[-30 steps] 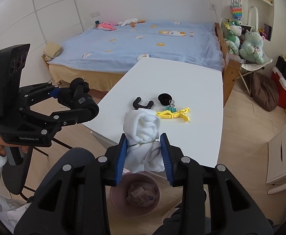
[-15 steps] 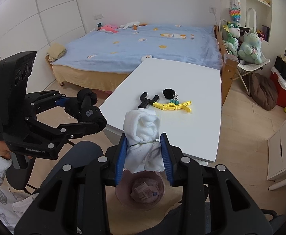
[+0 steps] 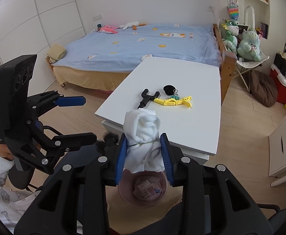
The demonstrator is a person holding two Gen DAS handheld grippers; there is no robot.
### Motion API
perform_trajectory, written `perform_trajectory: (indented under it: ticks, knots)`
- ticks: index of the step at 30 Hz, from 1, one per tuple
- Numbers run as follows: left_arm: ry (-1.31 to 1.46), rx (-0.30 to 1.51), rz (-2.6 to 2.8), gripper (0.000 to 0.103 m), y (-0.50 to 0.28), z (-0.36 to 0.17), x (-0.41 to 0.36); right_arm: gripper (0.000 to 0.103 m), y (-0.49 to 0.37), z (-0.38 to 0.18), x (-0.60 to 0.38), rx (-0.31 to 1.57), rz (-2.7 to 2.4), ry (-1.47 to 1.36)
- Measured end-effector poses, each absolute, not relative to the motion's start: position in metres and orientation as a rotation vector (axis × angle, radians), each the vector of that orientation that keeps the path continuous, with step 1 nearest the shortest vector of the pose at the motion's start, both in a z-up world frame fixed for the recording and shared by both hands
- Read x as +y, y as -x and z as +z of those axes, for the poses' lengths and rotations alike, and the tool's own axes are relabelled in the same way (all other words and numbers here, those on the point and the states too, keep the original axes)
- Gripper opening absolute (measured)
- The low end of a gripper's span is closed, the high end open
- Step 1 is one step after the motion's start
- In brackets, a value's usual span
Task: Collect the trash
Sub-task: 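Carry the gloves over the pink bin and open the left gripper while the right holds the sock, then lower the white sock into the pink bin and open the right gripper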
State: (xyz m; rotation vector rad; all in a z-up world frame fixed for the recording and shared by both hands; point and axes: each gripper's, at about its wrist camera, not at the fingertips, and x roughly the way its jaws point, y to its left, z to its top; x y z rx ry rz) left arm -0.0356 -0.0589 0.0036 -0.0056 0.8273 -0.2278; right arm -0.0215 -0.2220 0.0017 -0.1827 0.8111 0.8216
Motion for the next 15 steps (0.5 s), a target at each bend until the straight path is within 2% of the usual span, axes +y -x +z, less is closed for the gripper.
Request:
perform_trajectory:
  ticks: [15]
  knots:
    - [0.014,0.820,-0.155,0.095,0.039,0.001,-0.046,0.034,0.026,-0.004,-0.219,0.819,0.833,0.186]
